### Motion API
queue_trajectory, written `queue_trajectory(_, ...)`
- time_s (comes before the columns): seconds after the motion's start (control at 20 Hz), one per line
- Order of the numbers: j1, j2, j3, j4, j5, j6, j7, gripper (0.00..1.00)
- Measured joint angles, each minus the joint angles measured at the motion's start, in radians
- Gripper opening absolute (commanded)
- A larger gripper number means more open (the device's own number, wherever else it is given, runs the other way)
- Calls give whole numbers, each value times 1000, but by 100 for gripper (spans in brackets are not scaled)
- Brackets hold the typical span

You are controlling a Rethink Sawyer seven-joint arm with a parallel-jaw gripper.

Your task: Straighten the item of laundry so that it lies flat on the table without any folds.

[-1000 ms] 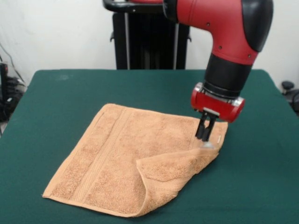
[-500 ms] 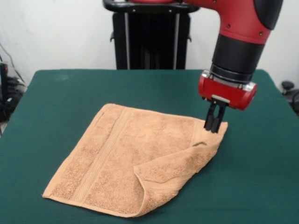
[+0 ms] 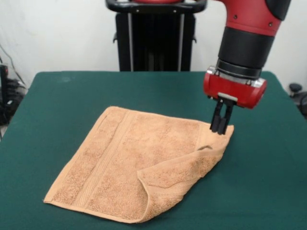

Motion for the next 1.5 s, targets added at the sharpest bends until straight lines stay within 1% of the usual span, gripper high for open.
queue_trajectory(0.35,-68,-37,0,16,-1,0,0,0)
queue_trajectory(0.65,-122,-44,1,24,-29,-15,0,0)
queue_trajectory(1.1,-122,-37,1,24,-31,-43,0,0)
queue_trajectory(1.5,-108,2,2,24,-31,-52,0,0)
